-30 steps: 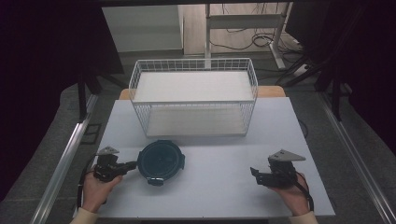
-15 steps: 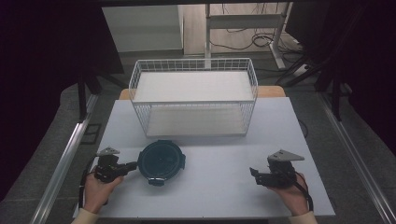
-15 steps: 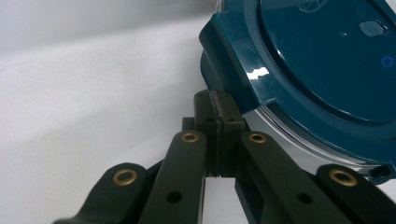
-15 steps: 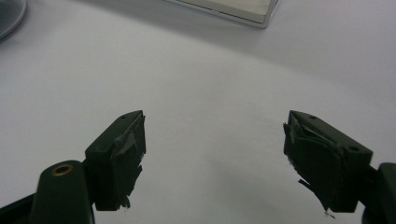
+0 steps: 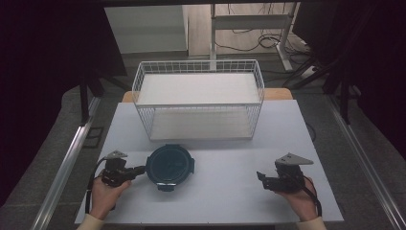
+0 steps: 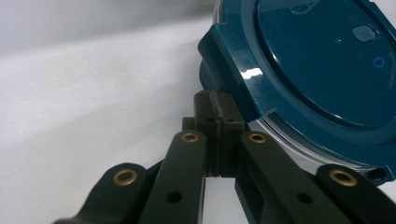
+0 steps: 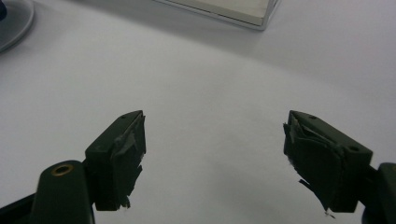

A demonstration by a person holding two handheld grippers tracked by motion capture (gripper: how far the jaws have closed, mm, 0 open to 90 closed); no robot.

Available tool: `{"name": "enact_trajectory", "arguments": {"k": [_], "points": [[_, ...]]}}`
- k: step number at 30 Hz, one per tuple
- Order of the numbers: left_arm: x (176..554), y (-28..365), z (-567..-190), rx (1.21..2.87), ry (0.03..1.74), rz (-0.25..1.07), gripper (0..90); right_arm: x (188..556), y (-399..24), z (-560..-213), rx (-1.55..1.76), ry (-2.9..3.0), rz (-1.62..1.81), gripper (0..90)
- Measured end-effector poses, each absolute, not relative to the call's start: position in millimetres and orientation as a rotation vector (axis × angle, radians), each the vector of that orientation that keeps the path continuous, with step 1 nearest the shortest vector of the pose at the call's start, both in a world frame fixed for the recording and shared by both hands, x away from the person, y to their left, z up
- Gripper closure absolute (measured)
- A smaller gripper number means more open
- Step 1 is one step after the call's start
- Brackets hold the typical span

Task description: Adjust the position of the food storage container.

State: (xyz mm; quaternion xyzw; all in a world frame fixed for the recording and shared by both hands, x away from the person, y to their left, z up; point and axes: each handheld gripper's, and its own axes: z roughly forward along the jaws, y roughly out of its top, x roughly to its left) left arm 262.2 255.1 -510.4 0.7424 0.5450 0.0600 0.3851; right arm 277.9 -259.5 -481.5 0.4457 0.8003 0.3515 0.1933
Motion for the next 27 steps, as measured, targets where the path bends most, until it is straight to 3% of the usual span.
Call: {"name": "enact_trajectory", "arguments": {"k": [27], "points": [[276,183,-505,1.985,1.251,0.062,90.0,278,-259,-480,1.248,2.229,0.995,21.1]]}}
